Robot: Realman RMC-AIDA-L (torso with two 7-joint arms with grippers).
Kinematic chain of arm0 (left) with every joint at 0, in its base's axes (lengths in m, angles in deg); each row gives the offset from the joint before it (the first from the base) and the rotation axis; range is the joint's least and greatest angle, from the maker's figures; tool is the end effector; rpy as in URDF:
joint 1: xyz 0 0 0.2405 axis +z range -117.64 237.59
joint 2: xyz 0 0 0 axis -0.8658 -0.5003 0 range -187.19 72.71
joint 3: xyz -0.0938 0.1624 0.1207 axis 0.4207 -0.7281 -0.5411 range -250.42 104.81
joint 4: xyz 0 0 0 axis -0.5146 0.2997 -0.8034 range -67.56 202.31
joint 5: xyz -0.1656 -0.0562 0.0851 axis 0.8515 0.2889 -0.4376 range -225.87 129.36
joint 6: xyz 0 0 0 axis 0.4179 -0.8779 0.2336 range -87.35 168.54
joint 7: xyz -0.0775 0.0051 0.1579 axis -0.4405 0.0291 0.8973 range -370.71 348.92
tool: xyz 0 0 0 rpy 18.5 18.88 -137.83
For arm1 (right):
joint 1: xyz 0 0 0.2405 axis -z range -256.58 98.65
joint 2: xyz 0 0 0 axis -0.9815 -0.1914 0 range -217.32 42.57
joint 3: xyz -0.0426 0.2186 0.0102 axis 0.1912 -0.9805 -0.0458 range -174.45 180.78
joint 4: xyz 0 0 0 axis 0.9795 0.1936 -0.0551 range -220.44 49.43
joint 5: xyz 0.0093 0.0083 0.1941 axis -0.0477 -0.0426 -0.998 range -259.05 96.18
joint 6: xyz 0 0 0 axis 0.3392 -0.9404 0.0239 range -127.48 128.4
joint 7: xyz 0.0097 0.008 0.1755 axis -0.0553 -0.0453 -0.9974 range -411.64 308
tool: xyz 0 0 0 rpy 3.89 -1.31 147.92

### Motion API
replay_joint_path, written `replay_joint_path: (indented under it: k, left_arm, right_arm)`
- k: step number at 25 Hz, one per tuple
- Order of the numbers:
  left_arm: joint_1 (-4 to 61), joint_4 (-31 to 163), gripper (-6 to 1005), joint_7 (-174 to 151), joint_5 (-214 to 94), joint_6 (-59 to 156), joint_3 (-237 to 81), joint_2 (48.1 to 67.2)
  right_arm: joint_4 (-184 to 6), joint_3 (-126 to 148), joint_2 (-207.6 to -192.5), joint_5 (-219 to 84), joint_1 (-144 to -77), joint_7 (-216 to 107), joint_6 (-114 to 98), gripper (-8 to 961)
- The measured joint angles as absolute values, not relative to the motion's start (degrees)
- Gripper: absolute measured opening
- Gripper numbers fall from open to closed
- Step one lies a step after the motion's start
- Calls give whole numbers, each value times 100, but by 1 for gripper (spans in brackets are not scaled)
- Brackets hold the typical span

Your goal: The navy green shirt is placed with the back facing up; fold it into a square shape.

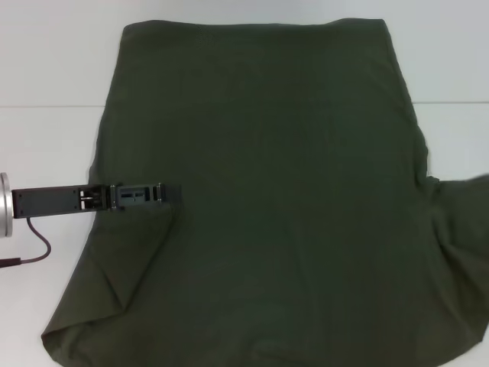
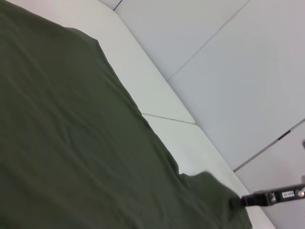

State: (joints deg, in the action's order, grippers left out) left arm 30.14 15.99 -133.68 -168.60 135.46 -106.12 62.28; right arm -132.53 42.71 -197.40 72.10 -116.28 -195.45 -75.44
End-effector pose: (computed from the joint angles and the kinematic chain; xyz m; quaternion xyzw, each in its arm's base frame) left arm -0.2139 0.3223 0.0308 -0.8290 -0.4904 -0.2540 0.0885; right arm 0.3100 0.3658 0.0754 -0.7467 0.5990 -0.0338 0.2873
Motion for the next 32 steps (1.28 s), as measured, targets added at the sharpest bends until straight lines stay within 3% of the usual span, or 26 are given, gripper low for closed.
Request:
replay_joint_path:
  k: [7,15,18,27,32]
  left_arm:
    - [3067,1598,734,-13392,-16650,13680,-10597,6229]
    - [3071,1570,735,-13486,-16634,13741,-10457,6228]
    - [3069,1570,735,-13502,-16634,13743,-10365,6216]
    - [3013,1592,733,-13516,-16627,13689,-10293,6179]
    - [3005,1597,734,-13504,-16627,13685,-10199,6172]
  right_arm:
    - [-13350,4274,-19578,7375,-11747,-19630,-7474,19]
    - [-13327,4264,-19510,7326,-11997,-19888,-7839,21]
    - [-13326,4286,-19583,7243,-12193,-19940,-8397,22]
    - [-13304,4501,-19991,7121,-12978,-20059,-8939,26]
    - [-13167,5023,-20094,7131,-13250,-20215,-8726,27]
